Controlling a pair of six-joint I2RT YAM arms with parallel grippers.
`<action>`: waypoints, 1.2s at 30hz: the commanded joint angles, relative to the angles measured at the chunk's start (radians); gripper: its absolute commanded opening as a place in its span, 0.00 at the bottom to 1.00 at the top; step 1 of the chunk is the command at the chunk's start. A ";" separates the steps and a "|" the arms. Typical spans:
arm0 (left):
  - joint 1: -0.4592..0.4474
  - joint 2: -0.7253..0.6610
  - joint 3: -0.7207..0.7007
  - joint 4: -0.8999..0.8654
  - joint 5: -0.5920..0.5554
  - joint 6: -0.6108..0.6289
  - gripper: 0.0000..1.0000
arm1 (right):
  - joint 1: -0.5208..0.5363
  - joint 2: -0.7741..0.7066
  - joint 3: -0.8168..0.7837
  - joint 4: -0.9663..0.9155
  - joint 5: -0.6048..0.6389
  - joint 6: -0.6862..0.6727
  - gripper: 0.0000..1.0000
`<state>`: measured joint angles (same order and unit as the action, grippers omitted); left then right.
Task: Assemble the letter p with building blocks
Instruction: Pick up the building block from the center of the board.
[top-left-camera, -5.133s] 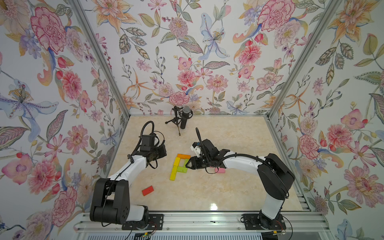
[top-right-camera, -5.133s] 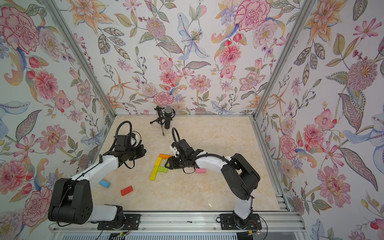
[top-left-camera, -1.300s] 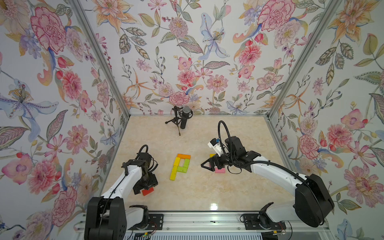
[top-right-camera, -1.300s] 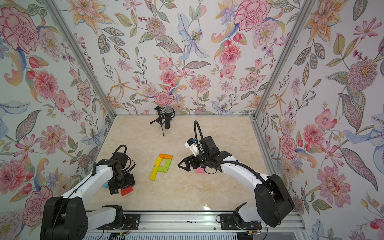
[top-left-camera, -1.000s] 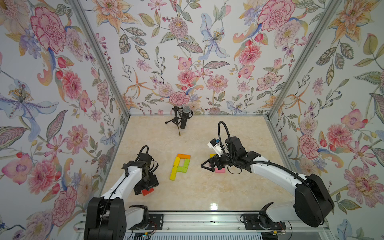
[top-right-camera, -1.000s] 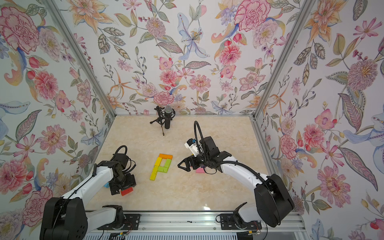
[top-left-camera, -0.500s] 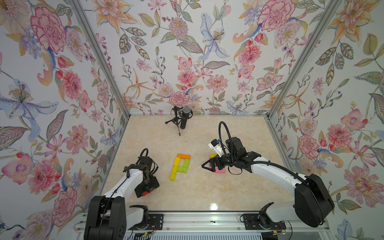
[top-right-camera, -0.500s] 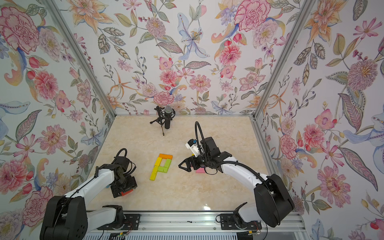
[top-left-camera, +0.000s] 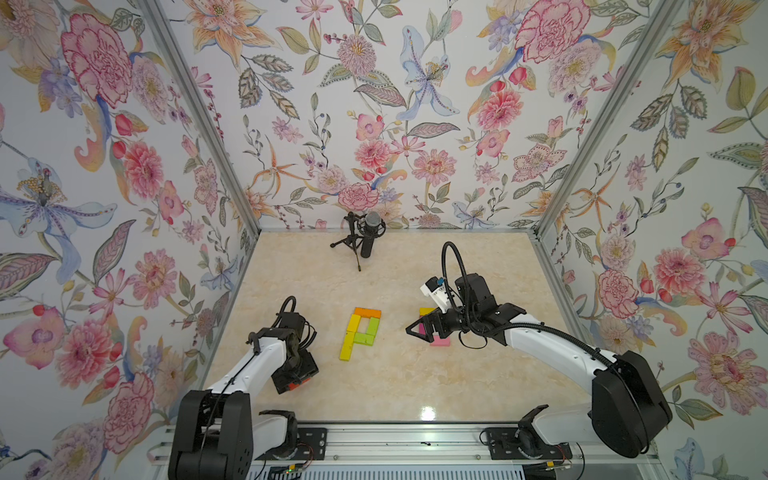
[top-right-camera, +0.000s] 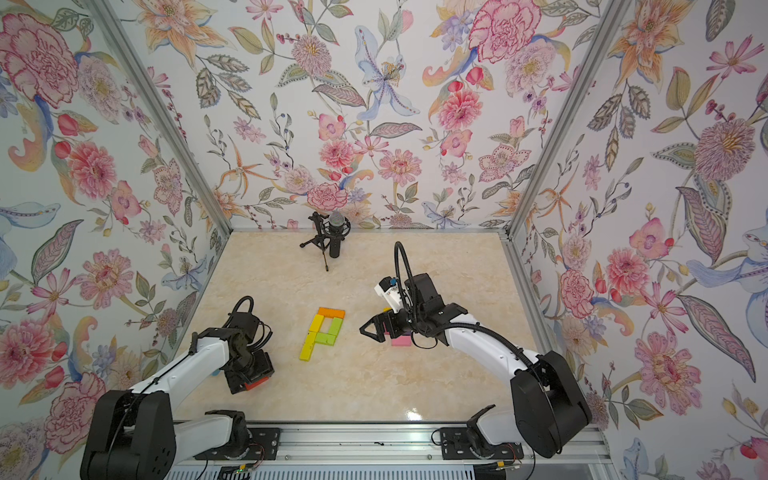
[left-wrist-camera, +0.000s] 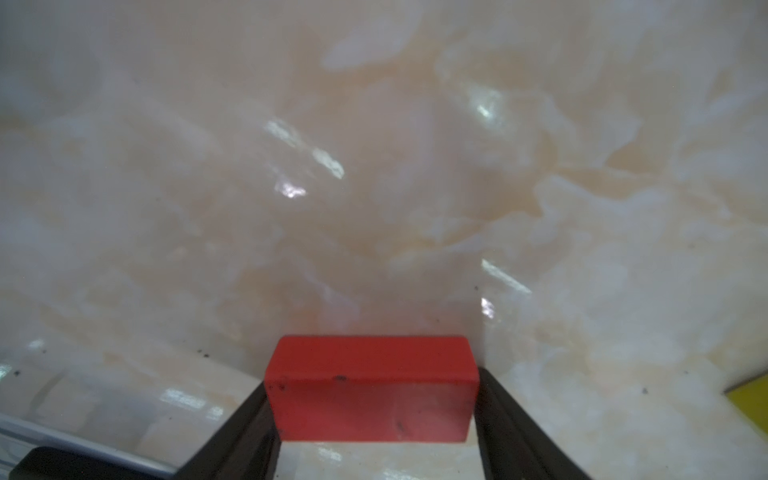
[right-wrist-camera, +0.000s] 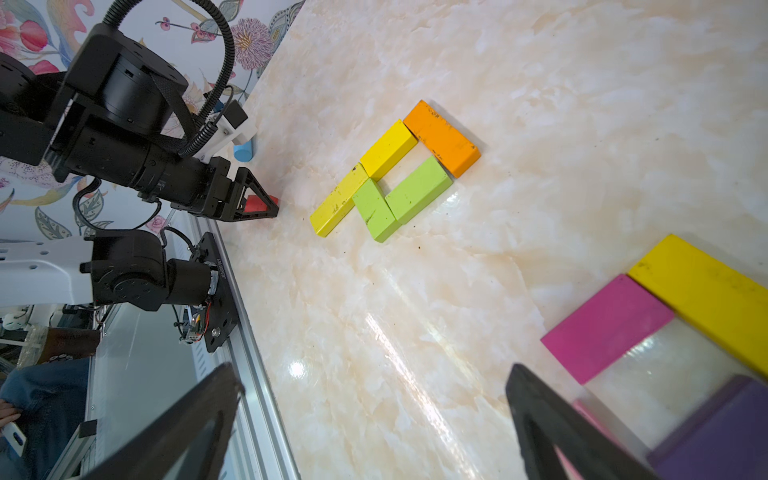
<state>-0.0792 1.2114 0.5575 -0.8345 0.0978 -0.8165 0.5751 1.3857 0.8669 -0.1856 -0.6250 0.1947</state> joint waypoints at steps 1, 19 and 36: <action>-0.019 -0.002 -0.032 -0.005 0.014 -0.026 0.62 | -0.004 -0.018 -0.017 0.016 -0.022 -0.003 1.00; -0.423 0.091 0.094 0.035 0.028 -0.203 0.43 | -0.006 -0.017 -0.014 0.023 -0.020 0.005 1.00; -0.815 0.431 0.511 0.145 0.074 -0.312 0.45 | -0.168 -0.251 -0.037 -0.101 0.122 0.085 1.00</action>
<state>-0.8661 1.6123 1.0180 -0.7094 0.1566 -1.0939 0.4381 1.1522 0.8482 -0.2379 -0.5426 0.2516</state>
